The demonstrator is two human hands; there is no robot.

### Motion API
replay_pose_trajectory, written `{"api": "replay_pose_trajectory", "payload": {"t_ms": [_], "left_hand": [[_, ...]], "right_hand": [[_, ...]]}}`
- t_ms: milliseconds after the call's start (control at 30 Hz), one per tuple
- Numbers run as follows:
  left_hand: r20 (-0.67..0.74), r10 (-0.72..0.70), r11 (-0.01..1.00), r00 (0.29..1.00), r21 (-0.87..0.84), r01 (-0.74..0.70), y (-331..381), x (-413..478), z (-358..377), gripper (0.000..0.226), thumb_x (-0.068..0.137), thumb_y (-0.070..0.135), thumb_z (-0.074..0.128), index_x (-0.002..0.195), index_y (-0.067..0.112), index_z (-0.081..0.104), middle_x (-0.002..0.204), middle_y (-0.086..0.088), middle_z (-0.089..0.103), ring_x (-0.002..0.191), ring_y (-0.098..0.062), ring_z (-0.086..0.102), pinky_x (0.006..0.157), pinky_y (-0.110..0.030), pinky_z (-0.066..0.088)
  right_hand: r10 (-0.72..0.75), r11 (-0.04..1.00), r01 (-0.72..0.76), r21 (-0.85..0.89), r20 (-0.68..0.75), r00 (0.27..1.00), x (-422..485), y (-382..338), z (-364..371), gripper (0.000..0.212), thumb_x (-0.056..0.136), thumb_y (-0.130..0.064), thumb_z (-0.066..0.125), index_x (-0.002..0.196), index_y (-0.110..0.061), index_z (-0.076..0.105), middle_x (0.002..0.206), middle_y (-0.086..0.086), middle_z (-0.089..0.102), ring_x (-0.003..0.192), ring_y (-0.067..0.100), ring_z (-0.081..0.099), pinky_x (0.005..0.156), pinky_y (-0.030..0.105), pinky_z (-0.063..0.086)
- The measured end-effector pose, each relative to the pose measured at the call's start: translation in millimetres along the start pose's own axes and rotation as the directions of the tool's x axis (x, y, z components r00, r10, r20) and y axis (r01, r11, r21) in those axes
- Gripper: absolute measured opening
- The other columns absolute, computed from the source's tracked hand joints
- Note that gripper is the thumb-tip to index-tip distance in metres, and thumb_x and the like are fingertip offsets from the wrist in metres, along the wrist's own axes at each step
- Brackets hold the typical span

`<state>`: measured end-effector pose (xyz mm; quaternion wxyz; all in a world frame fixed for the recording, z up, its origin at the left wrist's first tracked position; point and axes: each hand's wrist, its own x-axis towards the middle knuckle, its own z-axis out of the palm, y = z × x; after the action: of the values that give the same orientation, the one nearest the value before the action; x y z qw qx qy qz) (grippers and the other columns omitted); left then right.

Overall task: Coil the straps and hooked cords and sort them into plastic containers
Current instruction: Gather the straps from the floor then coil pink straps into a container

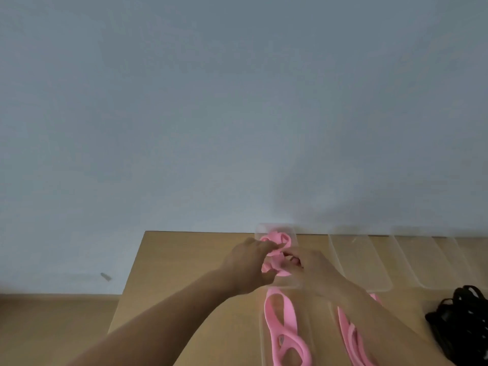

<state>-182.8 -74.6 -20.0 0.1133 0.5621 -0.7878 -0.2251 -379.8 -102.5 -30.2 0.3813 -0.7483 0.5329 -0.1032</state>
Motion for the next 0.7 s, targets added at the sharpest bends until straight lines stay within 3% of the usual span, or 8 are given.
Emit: {"api": "replay_pose_trajectory", "payload": {"t_ms": [133,267,433,567,700], "left_hand": [[0.043,-0.048,0.999,0.998,0.012,0.047,-3.3,32.6,17.0,0.029,0.094,0.028,0.054,0.119,0.016,0.06,0.11,-0.004,0.066,0.098,-0.025,0.06,0.075,-0.029,0.042],[0.035,-0.063,0.997,0.997,0.039,0.062,-11.0,51.4,28.4,0.024,0.09,0.022,0.054,0.109,0.011,0.064,0.103,-0.006,0.066,0.094,-0.024,0.059,0.075,-0.029,0.043],[0.06,-0.006,0.978,0.998,0.21,-0.007,-12.5,66.7,37.3,0.022,0.086,0.023,0.05,0.1,0.02,0.068,0.097,0.0,0.07,0.091,-0.023,0.062,0.08,-0.034,0.044],[0.079,0.01,0.931,0.997,0.362,-0.038,-14.0,73.7,46.2,0.021,0.087,0.026,0.05,0.102,0.025,0.065,0.098,0.0,0.069,0.094,-0.024,0.061,0.086,-0.033,0.036],[0.085,0.013,0.914,0.996,0.404,-0.046,-16.4,77.8,51.8,0.027,0.089,0.026,0.047,0.108,0.026,0.065,0.1,0.001,0.069,0.096,-0.024,0.062,0.088,-0.033,0.033]], "right_hand": [[-0.018,0.995,0.024,-0.092,0.06,0.998,31.0,16.0,5.3,0.023,0.099,-0.036,0.05,0.112,-0.032,0.068,0.089,-0.012,0.07,0.079,0.002,0.064,0.071,0.02,0.049],[-0.032,0.981,0.043,-0.188,0.064,0.997,48.0,25.8,4.8,0.025,0.1,-0.044,0.044,0.116,-0.035,0.061,0.098,-0.007,0.07,0.088,0.014,0.066,0.076,0.031,0.052],[-0.103,0.929,0.139,-0.344,0.122,0.987,59.8,24.9,-0.4,0.022,0.099,-0.04,0.038,0.108,-0.041,0.058,0.096,-0.013,0.061,0.081,0.015,0.063,0.067,0.031,0.051],[-0.088,0.836,0.136,-0.531,0.115,0.989,65.6,29.7,0.2,0.029,0.097,-0.046,0.038,0.112,-0.028,0.055,0.097,-0.002,0.066,0.082,0.024,0.064,0.061,0.031,0.042],[-0.125,0.801,0.192,-0.567,0.156,0.98,65.7,38.6,-3.0,0.027,0.091,-0.037,0.048,0.114,-0.023,0.052,0.1,-0.001,0.067,0.081,0.024,0.064,0.059,0.029,0.04]]}}
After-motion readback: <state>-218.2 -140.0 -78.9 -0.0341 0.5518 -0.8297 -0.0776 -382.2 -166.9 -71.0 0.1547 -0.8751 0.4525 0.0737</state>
